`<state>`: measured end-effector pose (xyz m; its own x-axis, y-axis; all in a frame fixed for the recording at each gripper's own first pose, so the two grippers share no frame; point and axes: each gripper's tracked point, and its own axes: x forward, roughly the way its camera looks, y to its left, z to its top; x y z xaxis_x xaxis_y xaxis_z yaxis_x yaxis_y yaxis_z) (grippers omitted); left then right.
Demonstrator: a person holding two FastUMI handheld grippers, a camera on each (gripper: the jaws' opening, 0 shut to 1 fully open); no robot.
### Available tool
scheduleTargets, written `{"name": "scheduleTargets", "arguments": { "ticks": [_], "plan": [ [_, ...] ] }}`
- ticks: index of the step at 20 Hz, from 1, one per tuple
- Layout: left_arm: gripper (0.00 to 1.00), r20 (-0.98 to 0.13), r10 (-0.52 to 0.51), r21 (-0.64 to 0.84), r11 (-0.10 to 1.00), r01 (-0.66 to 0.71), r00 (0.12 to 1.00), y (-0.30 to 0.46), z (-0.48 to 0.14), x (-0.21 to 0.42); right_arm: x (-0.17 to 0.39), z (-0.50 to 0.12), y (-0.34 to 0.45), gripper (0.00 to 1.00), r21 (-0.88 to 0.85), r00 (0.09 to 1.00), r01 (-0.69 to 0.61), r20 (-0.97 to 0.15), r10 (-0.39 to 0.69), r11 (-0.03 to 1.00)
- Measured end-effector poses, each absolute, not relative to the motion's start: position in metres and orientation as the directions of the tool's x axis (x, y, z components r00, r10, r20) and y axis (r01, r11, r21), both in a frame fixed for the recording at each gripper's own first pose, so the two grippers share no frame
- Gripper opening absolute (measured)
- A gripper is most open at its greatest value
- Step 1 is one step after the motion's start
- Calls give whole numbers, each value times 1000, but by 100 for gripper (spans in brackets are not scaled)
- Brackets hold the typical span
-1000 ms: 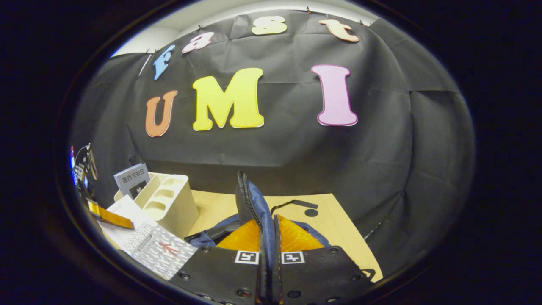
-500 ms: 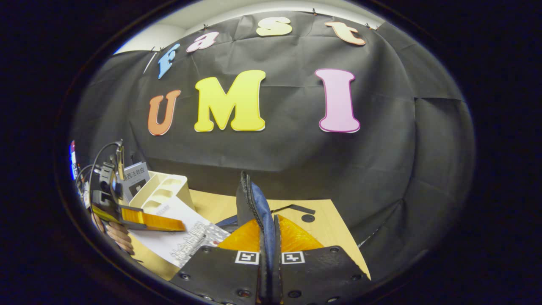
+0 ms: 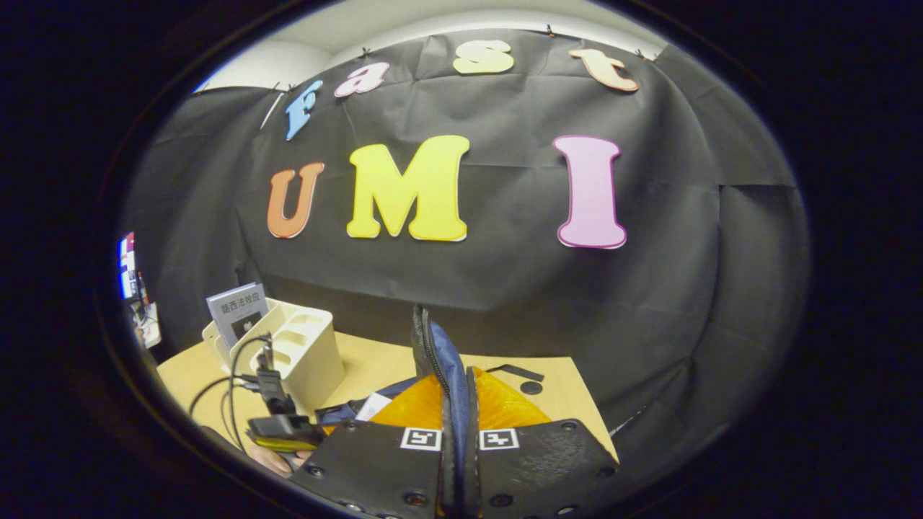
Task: Open the schoolbag, grab two books from the bookshelf and put them into the schoolbag.
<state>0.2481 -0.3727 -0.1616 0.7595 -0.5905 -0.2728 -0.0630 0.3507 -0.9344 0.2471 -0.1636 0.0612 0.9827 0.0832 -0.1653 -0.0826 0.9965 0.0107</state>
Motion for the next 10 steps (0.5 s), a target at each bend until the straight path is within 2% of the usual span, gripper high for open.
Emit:
{"name": "scheduleTargets", "arguments": {
  "ticks": [1,2,8,9,10],
  "plan": [
    [55,-270,-583,-928,369,-47,766,-383,-166,247,247,63,-162,4,12,983,-88,-159,89,996],
    [49,-266,-579,-925,377,-36,770,-391,-170,247,245,64,-163,5,15,984,-92,-155,93,996],
    [49,-257,-548,-924,382,-35,796,-410,-179,252,239,60,-167,4,87,981,-118,-143,129,989],
    [50,-255,-539,-922,385,-35,803,-408,-180,253,239,58,-168,4,95,981,-117,-144,130,989],
    [55,-260,-536,-920,390,-38,803,-407,-183,255,239,56,-168,4,96,980,-120,-145,133,988]
  ]
}}
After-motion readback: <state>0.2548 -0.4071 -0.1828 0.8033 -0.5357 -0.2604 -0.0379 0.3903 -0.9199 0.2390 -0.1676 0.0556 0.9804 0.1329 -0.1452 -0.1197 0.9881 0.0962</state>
